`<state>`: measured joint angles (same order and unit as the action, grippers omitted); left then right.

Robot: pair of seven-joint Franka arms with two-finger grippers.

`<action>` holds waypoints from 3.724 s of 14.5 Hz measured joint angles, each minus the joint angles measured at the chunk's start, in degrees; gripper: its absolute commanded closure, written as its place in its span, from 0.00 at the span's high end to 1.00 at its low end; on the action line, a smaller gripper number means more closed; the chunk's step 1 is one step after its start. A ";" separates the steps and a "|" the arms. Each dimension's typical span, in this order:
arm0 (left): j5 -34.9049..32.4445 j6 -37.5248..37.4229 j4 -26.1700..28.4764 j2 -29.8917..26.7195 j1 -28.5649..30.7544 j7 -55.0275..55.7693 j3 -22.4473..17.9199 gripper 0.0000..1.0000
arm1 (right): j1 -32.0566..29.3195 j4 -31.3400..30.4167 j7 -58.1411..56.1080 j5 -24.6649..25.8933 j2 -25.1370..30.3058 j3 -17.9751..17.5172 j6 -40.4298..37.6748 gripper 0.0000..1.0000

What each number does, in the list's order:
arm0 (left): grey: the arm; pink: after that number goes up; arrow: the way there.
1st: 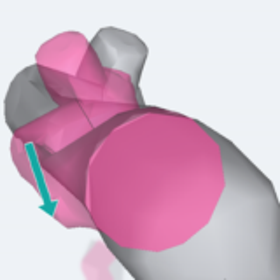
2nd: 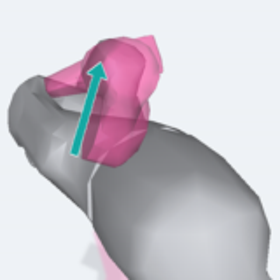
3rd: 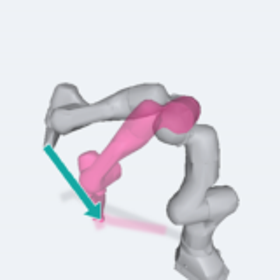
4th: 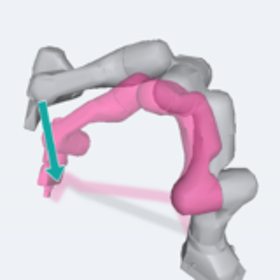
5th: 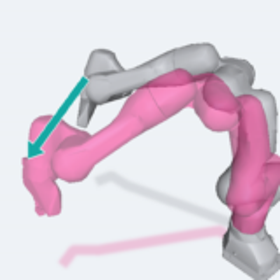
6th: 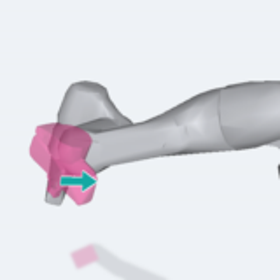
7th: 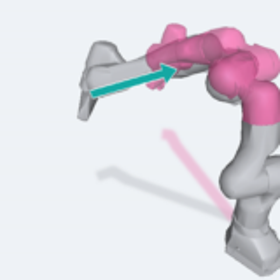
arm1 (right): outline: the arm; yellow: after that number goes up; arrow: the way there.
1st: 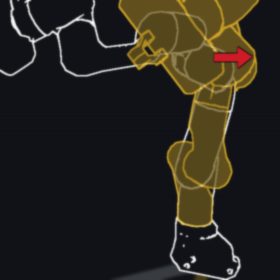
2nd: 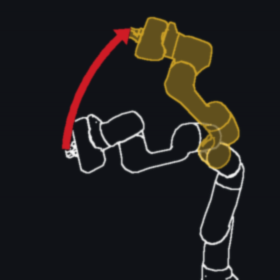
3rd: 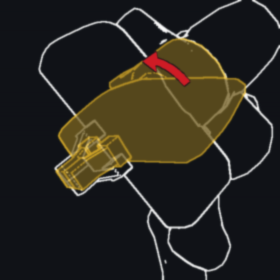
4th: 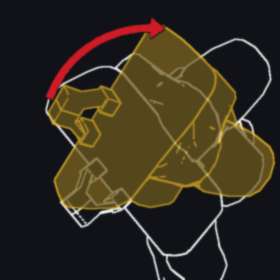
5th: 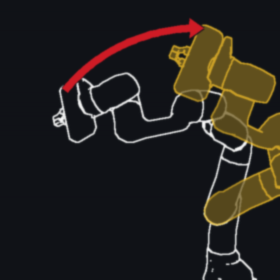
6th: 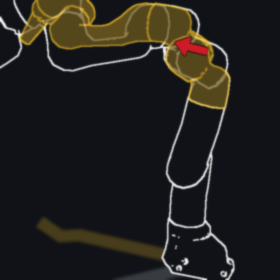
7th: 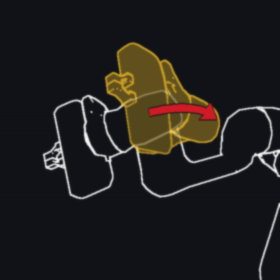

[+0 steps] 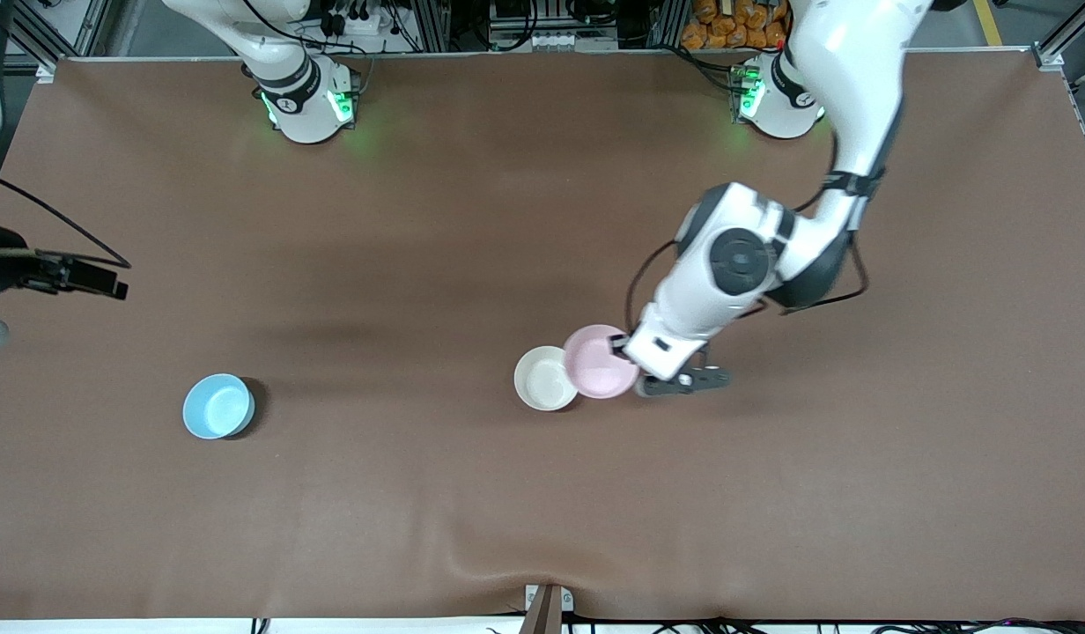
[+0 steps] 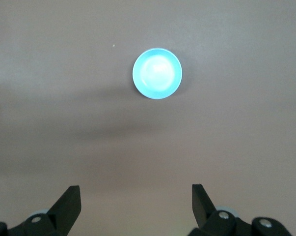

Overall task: Stack pink and blue bowls on white bowl
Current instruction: 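Carry the pink bowl onto the white bowl while the right gripper reaches the blue bowl, then release the pink bowl with the left gripper while the right gripper grasps the blue bowl, then carry the blue bowl onto the pink bowl with the right gripper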

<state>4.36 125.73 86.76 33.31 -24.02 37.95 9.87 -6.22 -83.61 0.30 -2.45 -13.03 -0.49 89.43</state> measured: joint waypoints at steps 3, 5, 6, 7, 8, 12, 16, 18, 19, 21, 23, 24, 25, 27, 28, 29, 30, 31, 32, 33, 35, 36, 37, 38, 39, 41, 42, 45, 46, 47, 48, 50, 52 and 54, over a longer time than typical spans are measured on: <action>0.00 1.27 -4.51 4.83 -2.12 0.79 -0.06 0.00 | -0.39 -0.43 0.00 0.11 -6.47 0.17 7.09 1.00; 0.00 4.05 -5.72 7.21 -2.81 0.79 -0.09 0.00 | -1.16 -0.74 -1.29 0.15 -12.19 0.39 11.35 1.00; 0.00 4.88 -5.92 8.09 -3.27 0.79 -0.11 0.00 | -1.49 -0.85 -2.21 0.15 -15.18 0.40 14.41 1.00; 0.00 5.32 -6.02 8.71 -3.70 0.79 -0.14 0.00 | -1.67 -0.88 -2.77 0.23 -17.85 0.42 17.84 1.00; 0.00 5.78 -6.08 9.21 -4.06 0.79 -0.16 0.00 | -1.74 -0.88 -3.08 0.37 -20.13 0.43 21.41 1.00; 0.00 6.96 -6.12 10.19 -4.76 0.80 -0.25 0.00 | -2.85 -0.79 -5.78 0.67 -25.92 0.73 29.81 1.00; 0.00 7.26 -6.13 10.86 -4.75 0.79 -0.36 0.00 | -5.94 -1.02 -9.71 0.67 -29.33 0.82 33.93 1.00; 0.00 7.99 -6.13 11.43 -4.77 0.79 -0.37 0.00 | -6.24 -1.14 -9.92 0.67 -30.55 0.78 34.32 0.92; 0.00 8.20 -6.13 11.73 -4.82 0.79 -0.37 0.00 | -6.23 -1.17 -9.92 0.67 -30.99 0.67 34.42 0.62; 0.00 9.13 -6.13 12.44 -4.98 0.79 -0.37 0.00 | -6.22 -1.45 -9.92 0.66 -31.49 0.46 34.57 0.04; 0.00 10.20 -6.13 13.17 -5.14 0.79 -0.37 0.27 | -6.19 -2.01 -9.92 0.66 -31.67 0.33 34.52 0.00; 0.00 10.57 -6.13 13.46 -5.19 0.79 -0.36 0.55 | -6.16 -2.43 -9.92 0.66 -31.70 0.28 34.52 0.00; 0.00 10.87 -6.14 13.61 -5.18 0.79 -0.38 0.87 | -6.14 -2.80 -9.92 0.66 -31.71 0.20 34.52 0.00; 0.01 11.11 -6.30 13.62 -5.07 0.79 -0.52 1.00 | -6.09 -3.02 -9.92 0.66 -31.71 0.10 34.52 0.00; 0.00 11.17 -6.53 13.62 -5.04 0.79 -0.59 1.00 | -6.05 -2.99 -9.92 0.66 -31.70 0.03 34.52 0.00; 0.01 11.23 -6.85 13.60 -5.03 0.79 -0.60 1.00 | -6.01 -2.93 -9.92 0.66 -31.67 -0.06 34.52 0.00; 0.01 11.26 -7.29 13.51 -5.02 0.80 -0.62 1.00 | -5.99 -2.80 -9.94 0.58 -31.37 -0.31 34.24 0.00; 0.01 11.26 -7.69 13.22 -4.99 0.79 -0.76 1.00 | -5.92 -2.68 -9.95 0.58 -30.75 -0.46 33.99 0.00; 0.00 10.98 -8.10 12.66 -4.95 0.79 -1.32 1.00 | -5.83 -2.54 -9.95 0.58 -30.21 -0.55 34.00 0.00; 0.00 9.99 -8.41 11.77 -4.84 0.79 -2.28 1.00 | -5.80 -2.42 -9.95 0.58 -29.63 -0.75 34.01 0.00; 0.00 6.90 -8.76 9.14 -4.09 0.73 -4.22 1.00 | -5.76 -2.25 -9.95 0.58 -28.04 -1.69 33.37 0.00; -0.04 4.93 -8.81 7.55 -3.48 0.25 -5.09 1.00 | -5.75 -2.12 -9.93 0.58 -26.85 -2.59 32.11 0.00; -0.43 2.99 -8.82 5.96 -2.65 -0.59 -5.57 1.00 | -5.70 -2.01 -9.59 0.51 -25.47 -3.69 30.66 0.00; -1.35 1.12 -8.82 4.48 -1.57 -1.44 -5.83 1.00 | -5.65 -1.99 -8.32 0.25 -23.99 -5.07 29.09 0.00; -2.43 -0.71 -8.82 3.15 -0.30 -2.41 -5.92 1.00 | -5.57 -1.97 -5.73 0.04 -22.65 -6.72 27.41 0.00; -3.58 -4.38 -8.80 0.96 2.35 -5.56 -6.01 1.00 | -5.12 -1.98 1.71 -0.12 -20.55 -10.69 24.56 0.00; -3.64 -5.90 -8.80 0.09 3.64 -7.62 -6.05 1.00 | -4.70 -1.98 5.57 -0.13 -19.92 -12.77 23.83 0.00; -3.70 -9.19 -8.78 -1.95 8.59 -16.32 -6.00 1.00 | -3.70 -2.03 15.06 -0.16 -19.43 -18.92 23.60 0.00; -3.70 -10.01 -8.79 -2.56 10.59 -19.28 -5.76 1.00 | -3.30 -2.10 17.69 -0.16 -19.42 -20.58 23.73 0.00; -3.70 -11.41 -8.80 -3.30 12.77 -21.65 -5.15 1.00 | -2.54 -2.19 20.09 -0.18 -19.42 -21.61 24.14 0.00; -3.70 -13.22 -8.81 -4.18 15.20 -23.62 -4.08 1.00 | -1.17 -2.36 22.71 -0.20 -19.42 -22.12 24.98 0.00; -3.70 -17.37 -8.83 -6.49 19.17 -27.12 -2.33 1.00 | 2.43 -2.79 28.27 -0.24 -19.55 -22.34 27.23 0.00; -3.70 -21.86 -8.89 -9.55 20.87 -29.02 -1.93 1.00 | 6.32 -3.20 34.14 -0.26 -20.03 -22.41 29.61 0.00; -3.70 -26.72 -8.96 -13.36 21.30 -29.15 -1.90 1.00 | 9.83 -3.39 40.10 -0.26 -21.05 -22.43 32.10 0.00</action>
<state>0.67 99.01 77.80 19.95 -2.72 8.81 7.96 3.61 -87.00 40.39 -2.71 -34.08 -22.92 121.54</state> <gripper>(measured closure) 0.000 0.969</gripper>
